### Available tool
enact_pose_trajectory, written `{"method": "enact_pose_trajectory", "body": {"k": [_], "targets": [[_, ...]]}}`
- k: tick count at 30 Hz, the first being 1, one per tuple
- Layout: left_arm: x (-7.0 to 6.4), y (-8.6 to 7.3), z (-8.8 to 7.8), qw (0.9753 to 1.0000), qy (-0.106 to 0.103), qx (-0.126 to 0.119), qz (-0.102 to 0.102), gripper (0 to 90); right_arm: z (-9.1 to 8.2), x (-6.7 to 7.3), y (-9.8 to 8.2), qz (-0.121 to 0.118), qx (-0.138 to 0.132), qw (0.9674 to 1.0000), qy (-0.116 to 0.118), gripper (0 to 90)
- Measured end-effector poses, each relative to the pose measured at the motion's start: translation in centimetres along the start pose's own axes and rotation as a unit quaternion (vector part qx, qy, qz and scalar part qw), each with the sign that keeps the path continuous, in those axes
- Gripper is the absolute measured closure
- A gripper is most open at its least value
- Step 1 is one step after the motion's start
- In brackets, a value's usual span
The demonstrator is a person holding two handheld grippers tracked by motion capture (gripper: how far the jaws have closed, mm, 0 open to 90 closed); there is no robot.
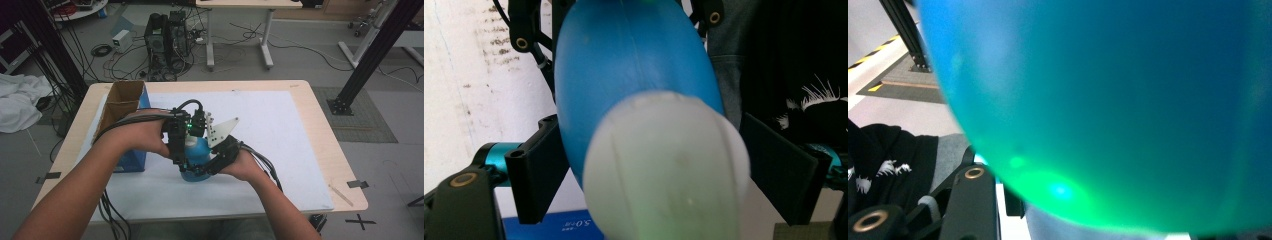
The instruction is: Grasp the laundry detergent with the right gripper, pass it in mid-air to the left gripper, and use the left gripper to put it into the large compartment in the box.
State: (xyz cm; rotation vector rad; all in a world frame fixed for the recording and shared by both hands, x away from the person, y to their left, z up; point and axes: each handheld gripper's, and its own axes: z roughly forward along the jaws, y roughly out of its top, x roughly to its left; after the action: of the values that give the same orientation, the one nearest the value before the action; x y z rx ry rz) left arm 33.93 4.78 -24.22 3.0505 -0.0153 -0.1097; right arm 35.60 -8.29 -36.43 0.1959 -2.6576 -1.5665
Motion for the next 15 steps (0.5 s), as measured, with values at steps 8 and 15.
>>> {"method": "enact_pose_trajectory", "body": {"k": [8, 15], "targets": [[0.13, 0.37, 0.3, 0.9999, -0.001, 0.002, -0.011, 15.8, 0.55, 0.01, 0.19, -0.002, -0.001, 1.0, -0.002, 45.6], [0.03, 0.76, 0.82, 0.9999, -0.009, 0.013, -0.007, 15.8, 0.87, 0.09, 0.36, -0.001, -0.008, 1.0, 0.001, 45.6]]}}
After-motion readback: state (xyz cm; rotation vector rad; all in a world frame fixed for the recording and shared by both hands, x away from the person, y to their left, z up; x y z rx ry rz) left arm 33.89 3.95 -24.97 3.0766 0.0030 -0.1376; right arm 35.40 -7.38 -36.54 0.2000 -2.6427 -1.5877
